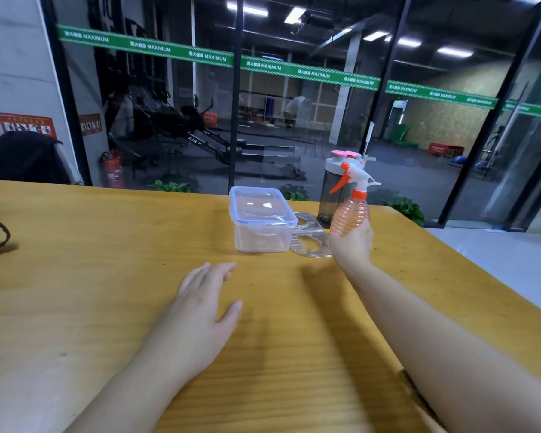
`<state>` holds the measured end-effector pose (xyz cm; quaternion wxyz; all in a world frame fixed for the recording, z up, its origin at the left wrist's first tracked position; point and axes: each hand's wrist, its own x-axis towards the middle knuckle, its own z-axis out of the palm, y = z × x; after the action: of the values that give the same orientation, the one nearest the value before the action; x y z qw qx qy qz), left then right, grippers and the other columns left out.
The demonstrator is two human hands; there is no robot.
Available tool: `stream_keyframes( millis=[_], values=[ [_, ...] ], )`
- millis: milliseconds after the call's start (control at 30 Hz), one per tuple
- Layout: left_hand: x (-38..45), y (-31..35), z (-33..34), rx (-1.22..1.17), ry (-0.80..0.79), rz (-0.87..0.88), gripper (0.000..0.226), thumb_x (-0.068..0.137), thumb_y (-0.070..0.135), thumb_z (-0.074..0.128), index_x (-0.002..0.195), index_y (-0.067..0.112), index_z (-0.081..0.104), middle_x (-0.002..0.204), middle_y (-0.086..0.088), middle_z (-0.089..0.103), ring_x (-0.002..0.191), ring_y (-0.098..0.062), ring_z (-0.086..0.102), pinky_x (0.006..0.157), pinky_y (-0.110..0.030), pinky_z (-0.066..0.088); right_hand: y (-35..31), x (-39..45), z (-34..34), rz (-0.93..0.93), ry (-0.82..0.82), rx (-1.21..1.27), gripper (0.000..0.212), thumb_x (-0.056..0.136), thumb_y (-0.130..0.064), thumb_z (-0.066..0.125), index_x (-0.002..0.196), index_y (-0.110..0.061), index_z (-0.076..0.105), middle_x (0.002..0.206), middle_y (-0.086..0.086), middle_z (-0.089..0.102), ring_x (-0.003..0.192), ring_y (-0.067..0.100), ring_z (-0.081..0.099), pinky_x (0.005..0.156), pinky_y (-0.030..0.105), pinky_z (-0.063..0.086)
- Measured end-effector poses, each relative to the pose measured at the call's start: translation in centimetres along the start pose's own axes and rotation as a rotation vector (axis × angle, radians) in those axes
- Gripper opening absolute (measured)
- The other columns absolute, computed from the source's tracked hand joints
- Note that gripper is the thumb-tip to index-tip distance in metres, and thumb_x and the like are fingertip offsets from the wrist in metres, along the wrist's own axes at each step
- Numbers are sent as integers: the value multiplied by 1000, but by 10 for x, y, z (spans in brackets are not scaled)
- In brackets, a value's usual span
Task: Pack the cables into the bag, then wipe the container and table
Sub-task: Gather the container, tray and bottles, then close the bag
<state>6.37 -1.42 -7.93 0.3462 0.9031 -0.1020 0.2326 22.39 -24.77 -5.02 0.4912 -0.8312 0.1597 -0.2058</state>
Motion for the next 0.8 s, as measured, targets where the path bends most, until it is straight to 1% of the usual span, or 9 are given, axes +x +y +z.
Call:
stream_keyframes(
  millis=[133, 267, 367, 400, 467, 533, 567, 667, 800],
  values=[
    [0, 5, -4, 15, -4, 8, 50, 91, 27, 53, 137, 27, 33, 128, 14, 43, 138, -6, 17, 107, -18, 18, -14, -38, 9, -115, -103, -14, 80, 87, -12, 58, 150, -4, 10, 155, 11, 18, 144, 26, 14, 119, 40, 14],
    [4, 6, -12, 35, 33, -49, 51, 90, 28, 53, 138, 24, 33, 133, 7, 44, 135, -14, 23, 110, -26, 22, -36, -84, 17, -201, -173, 43, 75, 87, -15, 58, 148, -3, 16, 153, 11, 24, 142, 25, 20, 117, 39, 18],
    [7, 4, -20, 55, 41, -155, 55, 90, 31, 51, 140, 23, 30, 138, 4, 40, 134, -18, 24, 109, -31, 25, -50, -117, 28, -257, -211, 127, 66, 84, -5, 54, 144, -5, 26, 136, 7, 40, 127, 21, 37, 108, 30, 30],
    [8, 3, -24, 71, 34, -195, 56, 90, 32, 51, 141, 23, 28, 140, 2, 38, 134, -20, 24, 109, -32, 25, -55, -129, 31, -264, -252, 152, 65, 85, -4, 52, 144, -6, 25, 131, 2, 40, 123, 17, 38, 103, 26, 32],
    [8, -2, -35, 113, 10, -263, 59, 91, 34, 50, 142, 21, 25, 143, -1, 34, 134, -23, 24, 109, -33, 24, -65, -152, 42, -256, -377, 187, 65, 90, -9, 51, 147, -9, 18, 135, -5, 35, 124, 11, 38, 98, 23, 33],
    [4, -13, -50, 178, -12, -293, 60, 91, 35, 49, 143, 21, 23, 144, -3, 31, 134, -25, 24, 109, -34, 25, -73, -170, 54, -261, -489, 220, 63, 93, -12, 49, 147, -12, 18, 143, -1, 39, 124, 13, 42, 103, 30, 38],
    [1, -20, -60, 216, -13, -301, 60, 91, 36, 49, 143, 21, 22, 144, -3, 30, 134, -25, 24, 108, -34, 25, -77, -178, 61, -266, -535, 218, 61, 92, -11, 48, 146, -13, 20, 141, 1, 43, 120, 14, 45, 102, 34, 41],
    [-13, -46, -94, 328, 23, -338, 60, 91, 36, 49, 143, 21, 23, 146, -3, 27, 134, -24, 23, 108, -35, 25, -85, -204, 80, -297, -668, 136, 55, 92, -11, 48, 144, -19, 30, 136, -1, 48, 118, 14, 49, 91, 30, 46],
    [-30, -84, -136, 505, 66, -412, 59, 90, 37, 48, 142, 22, 23, 147, -4, 21, 136, -25, 19, 109, -38, 25, -95, -234, 107, -399, -835, -61, 53, 96, -25, 50, 146, -23, 32, 148, -1, 39, 127, 16, 47, 92, 21, 37]
  ],
)
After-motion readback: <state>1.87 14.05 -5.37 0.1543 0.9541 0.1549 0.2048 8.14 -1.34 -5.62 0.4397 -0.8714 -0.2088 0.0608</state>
